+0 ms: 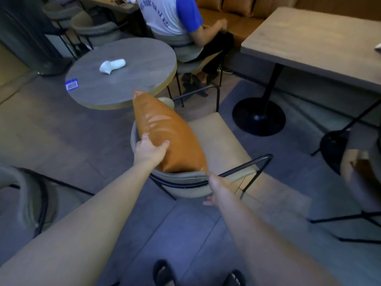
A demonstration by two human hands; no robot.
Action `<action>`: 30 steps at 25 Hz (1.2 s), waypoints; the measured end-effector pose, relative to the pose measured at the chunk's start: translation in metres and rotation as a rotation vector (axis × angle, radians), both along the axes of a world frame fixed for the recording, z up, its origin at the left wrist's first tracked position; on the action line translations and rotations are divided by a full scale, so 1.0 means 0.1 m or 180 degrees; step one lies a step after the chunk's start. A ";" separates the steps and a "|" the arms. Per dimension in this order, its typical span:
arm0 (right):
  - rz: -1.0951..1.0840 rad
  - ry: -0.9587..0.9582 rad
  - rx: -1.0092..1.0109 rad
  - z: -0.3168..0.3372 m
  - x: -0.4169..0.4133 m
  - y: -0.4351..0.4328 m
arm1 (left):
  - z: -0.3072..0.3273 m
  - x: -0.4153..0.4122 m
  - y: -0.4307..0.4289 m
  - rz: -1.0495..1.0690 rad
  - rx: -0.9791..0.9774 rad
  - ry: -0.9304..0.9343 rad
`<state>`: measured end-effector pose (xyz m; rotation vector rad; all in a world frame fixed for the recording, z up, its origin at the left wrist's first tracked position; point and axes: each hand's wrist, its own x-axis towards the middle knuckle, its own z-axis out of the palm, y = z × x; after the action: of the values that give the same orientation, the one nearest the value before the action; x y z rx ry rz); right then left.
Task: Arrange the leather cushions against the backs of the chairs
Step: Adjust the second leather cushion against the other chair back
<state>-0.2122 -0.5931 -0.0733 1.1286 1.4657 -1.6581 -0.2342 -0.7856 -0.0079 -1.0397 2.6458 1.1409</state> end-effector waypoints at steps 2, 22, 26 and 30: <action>-0.0051 -0.0242 -0.0304 -0.14 -0.02 -0.13 | -0.14 -0.12 -0.19 0.0311 0.0394 0.0086; -0.0971 0.0235 -0.0085 -0.59 -0.38 -0.42 | -0.70 -0.83 -0.86 0.0426 0.1817 -0.0380; -0.1084 0.0372 0.0016 -0.59 -0.65 -0.04 | -0.77 -0.95 -0.57 0.0477 0.2214 -0.0331; -0.1811 0.0651 0.0322 -0.68 -0.84 0.15 | -0.79 -1.19 -0.09 0.0577 0.2425 -0.0312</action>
<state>-0.2964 -0.5777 -0.1410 1.5768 1.4464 -2.1522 -0.3531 -0.7946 -0.0870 -1.1151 1.7806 1.8495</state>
